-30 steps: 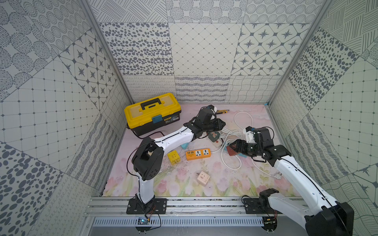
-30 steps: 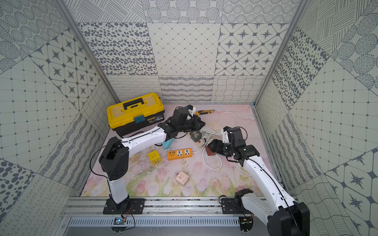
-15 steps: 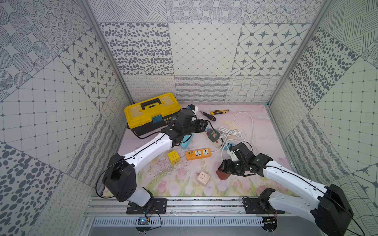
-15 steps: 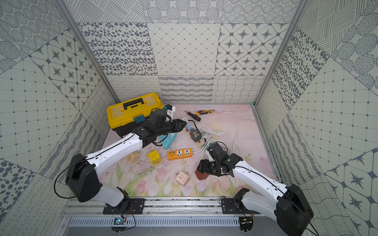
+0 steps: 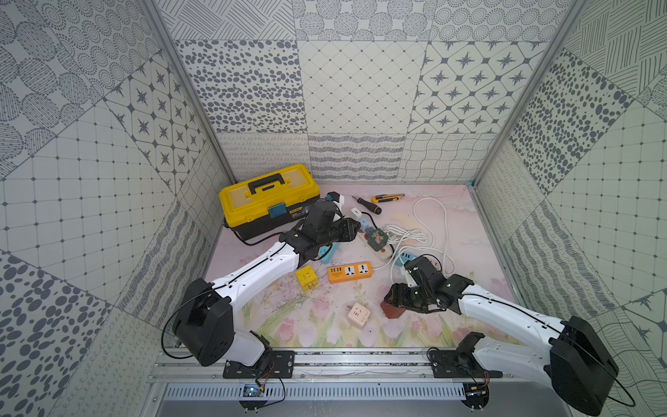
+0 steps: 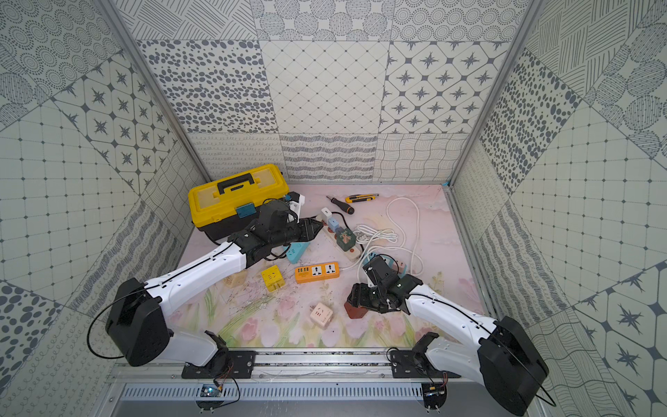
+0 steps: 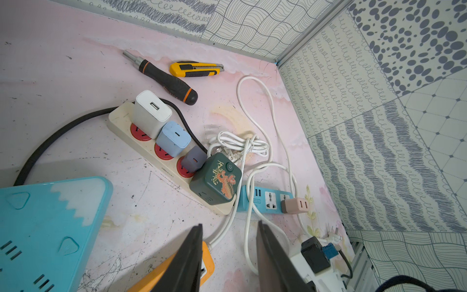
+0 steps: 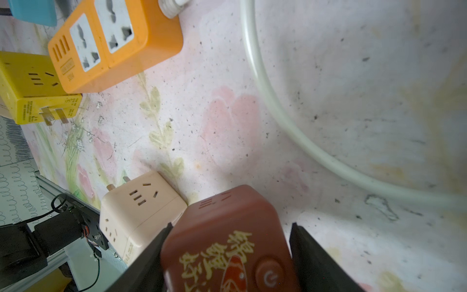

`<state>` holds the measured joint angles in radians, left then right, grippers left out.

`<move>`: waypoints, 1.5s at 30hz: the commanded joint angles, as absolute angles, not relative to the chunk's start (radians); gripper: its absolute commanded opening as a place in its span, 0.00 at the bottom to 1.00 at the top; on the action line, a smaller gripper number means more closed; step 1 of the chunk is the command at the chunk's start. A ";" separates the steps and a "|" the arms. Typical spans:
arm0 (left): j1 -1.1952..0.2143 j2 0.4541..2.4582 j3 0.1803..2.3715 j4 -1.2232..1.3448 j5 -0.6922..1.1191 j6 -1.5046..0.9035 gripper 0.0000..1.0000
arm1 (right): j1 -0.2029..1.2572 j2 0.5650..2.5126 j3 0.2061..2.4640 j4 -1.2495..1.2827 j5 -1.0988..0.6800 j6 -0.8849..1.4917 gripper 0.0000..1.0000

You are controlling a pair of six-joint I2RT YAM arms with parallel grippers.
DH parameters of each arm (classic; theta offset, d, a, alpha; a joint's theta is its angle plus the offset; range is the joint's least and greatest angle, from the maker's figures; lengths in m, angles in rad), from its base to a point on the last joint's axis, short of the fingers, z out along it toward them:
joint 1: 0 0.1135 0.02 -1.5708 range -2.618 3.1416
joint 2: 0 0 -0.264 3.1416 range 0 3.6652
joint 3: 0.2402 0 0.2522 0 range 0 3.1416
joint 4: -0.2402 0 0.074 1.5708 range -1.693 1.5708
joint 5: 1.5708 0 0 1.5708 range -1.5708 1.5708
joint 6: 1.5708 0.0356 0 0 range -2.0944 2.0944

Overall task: Pull the plug off the socket
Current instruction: Place the plug at the corner of the board.

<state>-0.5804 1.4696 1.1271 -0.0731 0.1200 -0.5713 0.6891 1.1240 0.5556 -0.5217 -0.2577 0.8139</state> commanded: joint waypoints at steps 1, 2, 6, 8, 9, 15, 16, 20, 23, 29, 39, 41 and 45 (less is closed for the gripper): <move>-0.574 1.468 1.123 -0.078 0.107 -0.534 0.39 | 0.687 1.114 0.502 -0.451 -0.285 0.854 0.53; -0.575 1.470 1.122 -0.077 0.104 -0.534 0.39 | 0.688 1.111 0.492 -0.449 -0.283 0.864 0.56; -0.575 1.473 1.119 -0.072 0.108 -0.534 0.39 | 0.686 1.086 0.497 -0.514 -0.221 0.861 0.69; -0.574 1.474 1.122 -0.077 0.116 -0.534 0.40 | 0.684 1.052 0.497 -0.540 -0.196 0.867 0.72; -0.574 1.474 1.121 -0.079 0.119 -0.535 0.40 | 0.683 1.033 0.497 -0.553 -0.179 0.874 0.73; -0.575 1.484 1.107 -0.047 0.160 -0.561 0.40 | 0.660 0.917 0.494 -0.655 -0.027 0.863 0.83; -0.575 1.491 1.104 -0.039 0.166 -0.566 0.40 | 0.644 0.902 0.494 -0.670 -0.011 0.860 0.87; -0.575 1.518 1.110 -0.035 0.191 -0.580 0.40 | 0.613 0.865 0.484 -0.667 -0.047 0.859 0.96; -0.575 1.531 1.115 -0.031 0.203 -0.589 0.40 | 0.613 0.852 0.457 -0.633 -0.084 0.885 0.95; -0.586 1.575 1.116 0.021 0.255 -0.603 0.39 | 0.612 0.878 0.497 -0.652 -0.068 0.876 0.93; -0.735 1.815 1.250 0.177 0.361 -0.649 0.28 | 0.584 0.888 0.726 -0.811 0.416 0.802 0.99; -0.769 1.879 1.284 0.222 0.375 -0.669 0.25 | 0.537 0.890 0.753 -0.818 0.466 0.789 0.99; -0.810 1.983 1.329 0.329 0.393 -0.722 0.14 | 0.349 0.872 0.750 -0.783 0.377 0.791 0.99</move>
<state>-0.7666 1.8889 1.2785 0.1394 0.3183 -0.6579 0.4282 0.8829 0.7456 -0.7788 0.3622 0.8146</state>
